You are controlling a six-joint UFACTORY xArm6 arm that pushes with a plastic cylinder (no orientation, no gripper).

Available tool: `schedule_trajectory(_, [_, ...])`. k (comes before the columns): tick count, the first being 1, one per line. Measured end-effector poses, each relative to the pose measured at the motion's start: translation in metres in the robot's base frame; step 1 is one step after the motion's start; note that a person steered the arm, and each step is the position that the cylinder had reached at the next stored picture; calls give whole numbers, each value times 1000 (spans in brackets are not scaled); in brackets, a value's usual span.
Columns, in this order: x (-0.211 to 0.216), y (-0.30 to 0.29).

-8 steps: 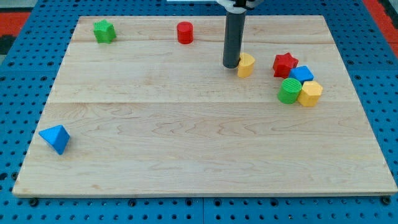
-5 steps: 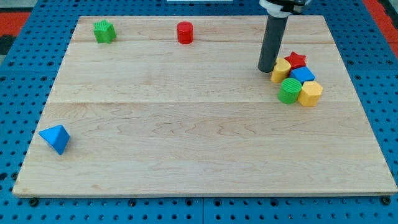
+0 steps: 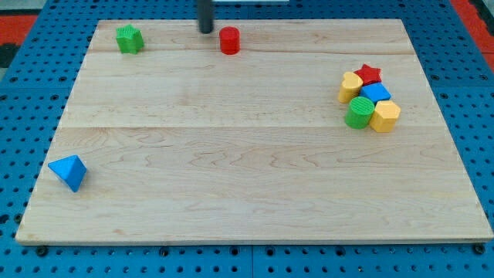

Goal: Push the red circle into the group of blocks

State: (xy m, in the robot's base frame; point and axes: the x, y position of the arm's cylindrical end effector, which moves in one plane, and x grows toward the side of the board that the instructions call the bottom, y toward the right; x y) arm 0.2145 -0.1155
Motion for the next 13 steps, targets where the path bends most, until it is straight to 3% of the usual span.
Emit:
schedule_trajectory(1, [24, 10])
schedule_trajectory(3, [46, 184])
schedule_trajectory(5, [28, 210])
schedule_trajectory(6, [66, 233])
schedule_trajectory(9, [52, 270])
schedule_trajectory(11, [98, 268])
schedule_trajectory(12, [73, 259])
schedule_trajectory(13, [35, 188])
